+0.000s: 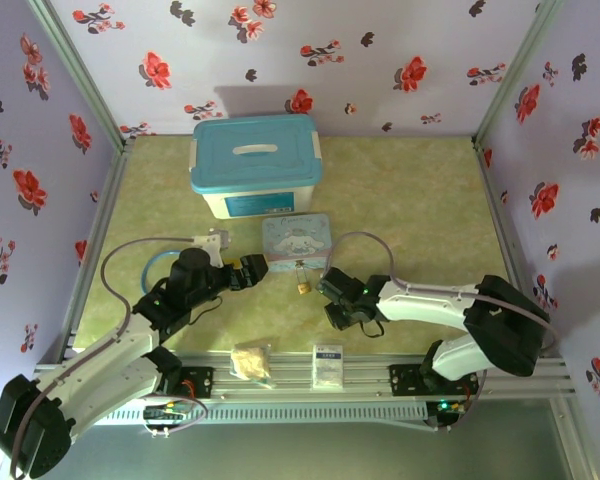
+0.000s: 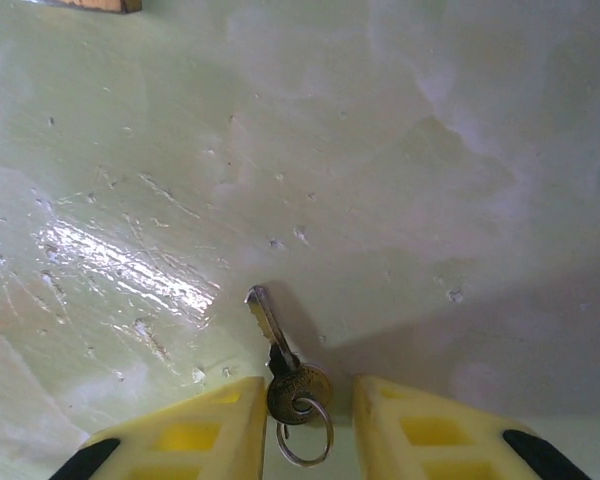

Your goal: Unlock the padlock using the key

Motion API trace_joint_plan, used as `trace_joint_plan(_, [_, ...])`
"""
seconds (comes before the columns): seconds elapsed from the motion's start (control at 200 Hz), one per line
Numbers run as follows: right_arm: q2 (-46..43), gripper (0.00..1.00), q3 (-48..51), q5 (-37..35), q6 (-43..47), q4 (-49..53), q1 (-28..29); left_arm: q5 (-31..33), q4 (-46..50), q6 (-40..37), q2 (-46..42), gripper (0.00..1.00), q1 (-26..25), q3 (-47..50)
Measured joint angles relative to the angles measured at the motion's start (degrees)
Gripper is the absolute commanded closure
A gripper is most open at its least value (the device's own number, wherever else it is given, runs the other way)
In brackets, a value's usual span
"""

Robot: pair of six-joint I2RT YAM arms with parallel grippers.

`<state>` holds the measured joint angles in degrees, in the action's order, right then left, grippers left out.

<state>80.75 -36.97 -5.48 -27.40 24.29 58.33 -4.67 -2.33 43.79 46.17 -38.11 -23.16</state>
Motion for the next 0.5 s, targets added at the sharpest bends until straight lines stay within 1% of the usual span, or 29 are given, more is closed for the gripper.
trace_joint_plan(0.04, [0.0,0.79,0.0,-0.5,-0.3,0.1,0.2,0.2,0.0,0.0,0.0,0.01,0.0,0.1])
trace_joint_plan(0.1, [0.1,0.85,0.0,-0.9,-0.6,0.1,0.4,0.2,-0.4,0.0,0.0,0.00,0.0,0.4])
trace_joint_plan(0.16, [0.0,0.88,0.0,-1.0,-0.9,0.0,0.5,0.2,-1.1,0.1,0.0,0.00,0.0,0.9])
trace_joint_plan(0.215, [-0.2,0.95,0.1,-1.0,-1.6,-0.4,0.5,0.2,-2.6,0.2,0.2,0.00,0.0,1.6])
trace_joint_plan(0.275, [-0.5,1.00,0.2,-0.9,-2.2,-2.0,0.5,0.2,-4.4,0.5,1.3,0.00,0.0,1.9])
trace_joint_plan(0.495, [-0.9,1.00,0.7,-0.3,-2.9,-4.3,0.4,-0.8,-11.3,1.3,7.8,0.02,-0.8,1.9])
